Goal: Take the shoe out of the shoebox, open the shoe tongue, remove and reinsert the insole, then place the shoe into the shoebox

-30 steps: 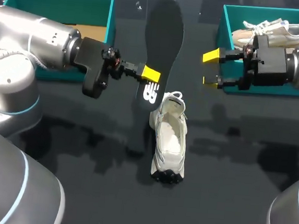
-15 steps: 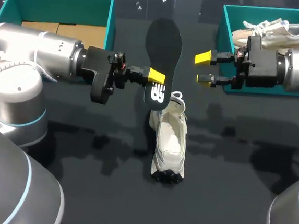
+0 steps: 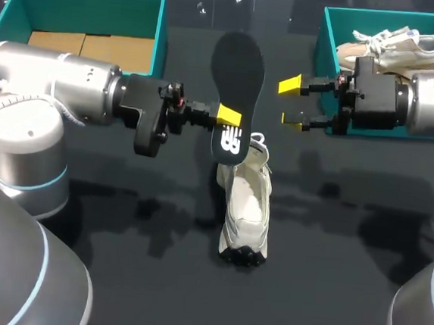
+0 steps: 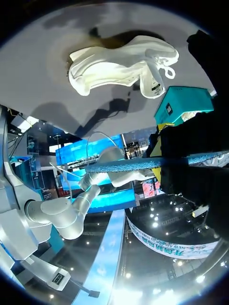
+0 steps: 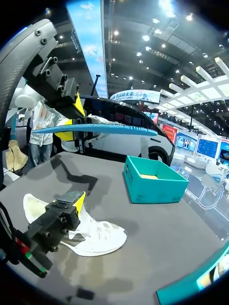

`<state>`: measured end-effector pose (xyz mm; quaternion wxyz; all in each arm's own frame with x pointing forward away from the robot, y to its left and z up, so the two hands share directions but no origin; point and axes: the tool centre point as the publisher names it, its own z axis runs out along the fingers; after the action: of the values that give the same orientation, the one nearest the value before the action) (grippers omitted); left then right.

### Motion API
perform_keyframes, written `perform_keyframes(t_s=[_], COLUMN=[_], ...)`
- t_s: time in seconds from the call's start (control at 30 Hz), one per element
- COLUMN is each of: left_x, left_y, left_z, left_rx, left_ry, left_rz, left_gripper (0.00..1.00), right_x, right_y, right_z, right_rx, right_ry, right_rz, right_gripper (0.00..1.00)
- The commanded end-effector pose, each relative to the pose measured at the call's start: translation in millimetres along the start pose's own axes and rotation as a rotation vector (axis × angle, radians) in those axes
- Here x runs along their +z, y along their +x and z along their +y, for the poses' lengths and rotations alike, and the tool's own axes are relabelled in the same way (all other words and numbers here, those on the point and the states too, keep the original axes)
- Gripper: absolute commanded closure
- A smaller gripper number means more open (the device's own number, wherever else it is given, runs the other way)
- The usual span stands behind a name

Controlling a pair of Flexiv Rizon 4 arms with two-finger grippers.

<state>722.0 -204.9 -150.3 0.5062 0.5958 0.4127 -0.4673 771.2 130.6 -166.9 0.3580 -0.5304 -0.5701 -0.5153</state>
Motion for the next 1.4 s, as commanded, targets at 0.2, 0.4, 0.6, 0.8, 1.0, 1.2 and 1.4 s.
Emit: perform_keyframes(t_s=[0.2,0.4,0.6,0.8,1.0,1.2,1.4], left_x=[8,11,12,15,18,19,20], left_y=[12.0,19.1,22.8,24.6,26.8,30.3,34.4], left_z=[2,6,11,13,13,12,13], left_rx=[-0.055,-0.069,-0.084,-0.081,-0.08,-0.076,-0.068], left_ry=[-0.037,-0.058,-0.066,-0.058,-0.048,-0.04,-0.041], left_rz=[-0.004,0.002,0.006,0.012,0.016,0.025,0.039], left_gripper=[1.0,1.0,1.0,1.0,1.0,1.0,1.0], right_x=[32,45,53,58,62,64,67], right_y=[4.6,4.2,4.9,7.2,7.7,8.0,8.8], right_z=[9.8,5.0,-0.8,-8.6,-14.6,-16.7,-17.0], right_rx=[0.037,0.052,0.061,0.064,0.079,0.091,0.099], right_ry=[0.032,0.045,0.048,0.057,0.075,0.085,0.099], right_rz=[-0.031,-0.025,-0.013,-0.001,0.009,0.015,0.024], right_gripper=[0.0,0.16,0.47,0.55,0.62,0.66,0.74])
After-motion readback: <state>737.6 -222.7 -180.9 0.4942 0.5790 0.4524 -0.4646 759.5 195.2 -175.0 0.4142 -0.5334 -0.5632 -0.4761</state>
